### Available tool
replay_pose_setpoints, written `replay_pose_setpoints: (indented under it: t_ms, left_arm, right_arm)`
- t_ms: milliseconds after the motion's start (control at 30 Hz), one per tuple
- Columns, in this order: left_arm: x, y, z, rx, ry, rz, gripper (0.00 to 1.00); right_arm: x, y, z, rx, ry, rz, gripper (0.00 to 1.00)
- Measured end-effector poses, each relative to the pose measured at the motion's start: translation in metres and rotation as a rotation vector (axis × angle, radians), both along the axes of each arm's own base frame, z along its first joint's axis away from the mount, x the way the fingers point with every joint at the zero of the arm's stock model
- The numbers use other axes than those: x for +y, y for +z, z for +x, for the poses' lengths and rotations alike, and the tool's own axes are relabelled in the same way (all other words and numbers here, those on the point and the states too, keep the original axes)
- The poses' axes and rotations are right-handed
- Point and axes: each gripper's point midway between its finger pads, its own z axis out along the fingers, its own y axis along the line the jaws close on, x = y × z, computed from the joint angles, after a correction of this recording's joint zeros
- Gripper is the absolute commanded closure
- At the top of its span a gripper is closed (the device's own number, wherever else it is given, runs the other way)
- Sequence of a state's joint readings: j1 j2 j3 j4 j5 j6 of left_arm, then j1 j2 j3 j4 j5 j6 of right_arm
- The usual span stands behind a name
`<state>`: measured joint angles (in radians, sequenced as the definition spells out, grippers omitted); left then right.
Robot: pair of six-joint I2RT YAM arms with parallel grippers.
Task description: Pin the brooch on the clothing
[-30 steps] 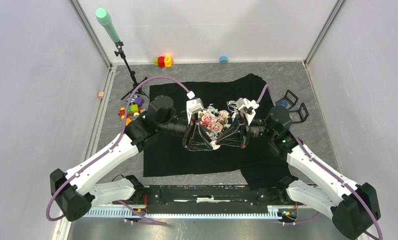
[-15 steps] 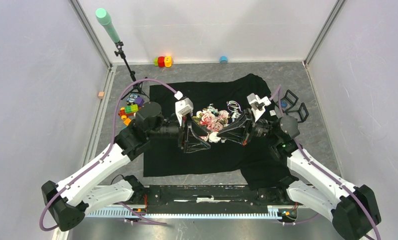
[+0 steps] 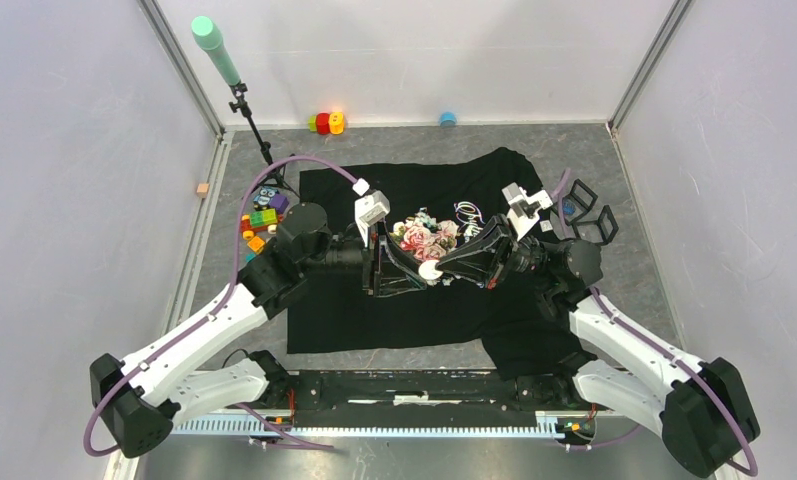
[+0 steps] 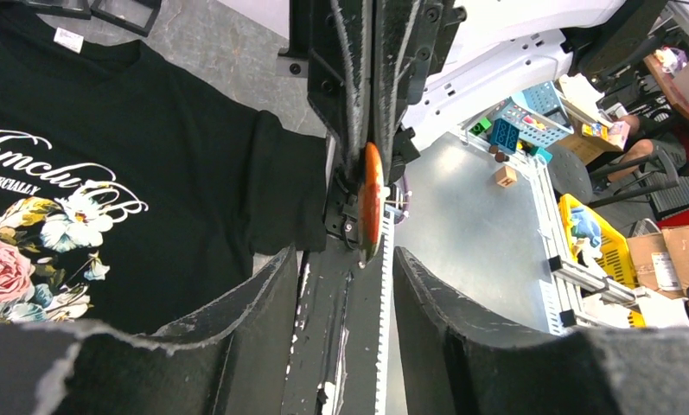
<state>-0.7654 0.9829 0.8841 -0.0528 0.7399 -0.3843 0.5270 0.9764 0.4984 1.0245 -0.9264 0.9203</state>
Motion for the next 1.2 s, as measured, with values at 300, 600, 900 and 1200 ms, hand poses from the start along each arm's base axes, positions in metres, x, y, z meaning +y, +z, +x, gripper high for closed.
replay_pose_setpoints:
  t_ms: [300,600,900,1200]
  left_arm:
    - [-0.005,0.008,-0.002,0.008,-0.027,-0.045,0.66]
    - [-0.008,0.004,-0.002,0.031,-0.043,-0.041,0.9]
    - [-0.009,-0.006,-0.001,0.057,-0.04,-0.019,0.82]
    - [-0.01,-0.01,0.001,0.07,-0.039,-0.008,0.93]
  right_arm:
    - [0.001,-0.004,0.003,0.014,-0.003,-0.004,1.0]
    - [0.002,-0.006,0.004,0.017,-0.003,-0.008,1.0]
    - [0.003,-0.019,0.008,0.029,-0.017,-0.055,1.0]
    - [0.004,-0.025,0.009,0.022,-0.023,-0.075,1.0]
